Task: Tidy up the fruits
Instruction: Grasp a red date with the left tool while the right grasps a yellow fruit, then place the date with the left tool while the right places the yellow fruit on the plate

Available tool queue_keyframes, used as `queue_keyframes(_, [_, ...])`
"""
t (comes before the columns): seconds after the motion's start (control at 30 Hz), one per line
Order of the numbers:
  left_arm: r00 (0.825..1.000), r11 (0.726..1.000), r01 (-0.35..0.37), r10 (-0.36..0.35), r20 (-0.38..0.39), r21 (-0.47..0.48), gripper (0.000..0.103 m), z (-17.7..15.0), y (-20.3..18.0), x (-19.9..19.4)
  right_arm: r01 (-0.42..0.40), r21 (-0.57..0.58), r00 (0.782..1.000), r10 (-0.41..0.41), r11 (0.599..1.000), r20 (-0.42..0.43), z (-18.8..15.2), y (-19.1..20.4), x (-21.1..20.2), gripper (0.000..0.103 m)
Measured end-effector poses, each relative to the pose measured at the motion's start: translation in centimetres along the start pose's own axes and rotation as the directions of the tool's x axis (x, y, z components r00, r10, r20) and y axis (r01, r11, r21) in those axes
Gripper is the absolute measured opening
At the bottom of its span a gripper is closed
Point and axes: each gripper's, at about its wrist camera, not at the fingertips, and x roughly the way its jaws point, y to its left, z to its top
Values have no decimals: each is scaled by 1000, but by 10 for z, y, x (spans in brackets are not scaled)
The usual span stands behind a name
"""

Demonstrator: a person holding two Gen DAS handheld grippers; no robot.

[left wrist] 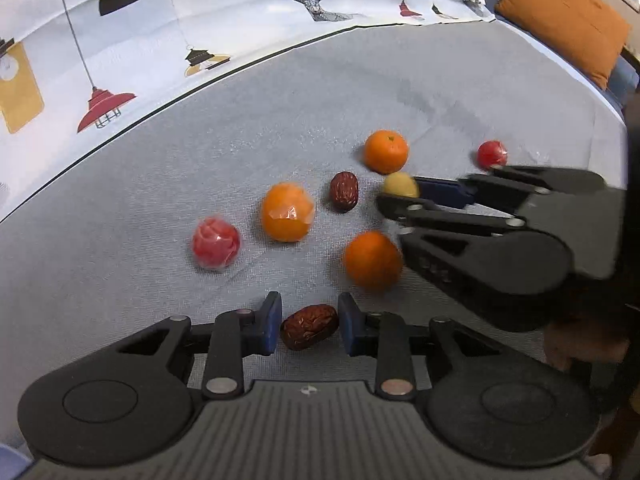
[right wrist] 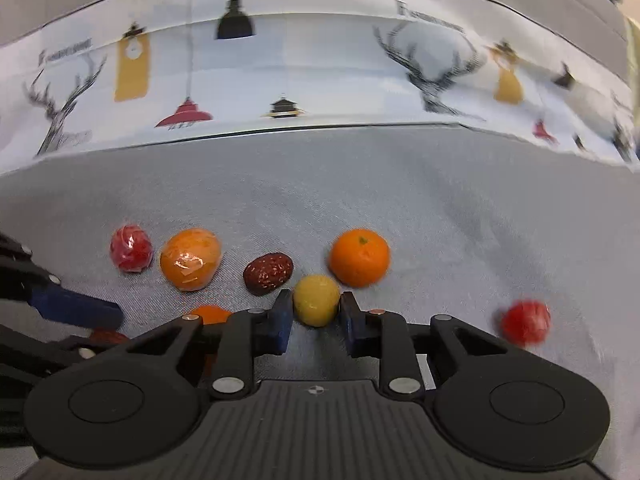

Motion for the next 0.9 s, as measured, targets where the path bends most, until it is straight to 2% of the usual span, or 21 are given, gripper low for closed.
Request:
queue_keyframes(0.07, [1000, 1000, -25, 25, 8, -11, 33, -3, 2, -15, 19, 25, 1000, -20, 999, 10, 2, -1, -19, 26])
queue_keyframes(0.13, [999, 998, -33, 34, 18, -48, 33, -16, 10, -39, -6, 16, 999, 5, 1000, 36, 5, 2, -42, 26])
queue_keyframes(0.27, [998, 986, -61, 60, -7, -154, 33, -46, 32, -77, -92, -27, 992, 94, 995, 79, 6, 21, -90, 26])
queue_keyframes(0.37, [996, 974, -89, 85, -30, -209, 33, -63, 50, -96, -166, -63, 982, 171, 984, 79, 7, 45, -117, 26])
queue_keyframes(0.57, [990, 941, -143, 135, -47, -307, 33, -91, 83, -140, -314, -150, 947, 321, 938, 24, 1, 104, -151, 26])
queue_keyframes(0.7, [981, 935, -187, 193, -10, -302, 33, -107, 99, -183, -383, -199, 922, 385, 902, -32, -4, 149, -168, 26])
queue_keyframes(0.8, [977, 919, -202, 214, -1, -337, 33, -126, 116, -204, -414, -231, 909, 411, 880, -62, -6, 177, -183, 26])
queue_keyframes(0.9, [979, 898, -193, 201, -20, -395, 33, -146, 132, -214, -428, -279, 904, 414, 860, -108, -13, 200, -196, 26])
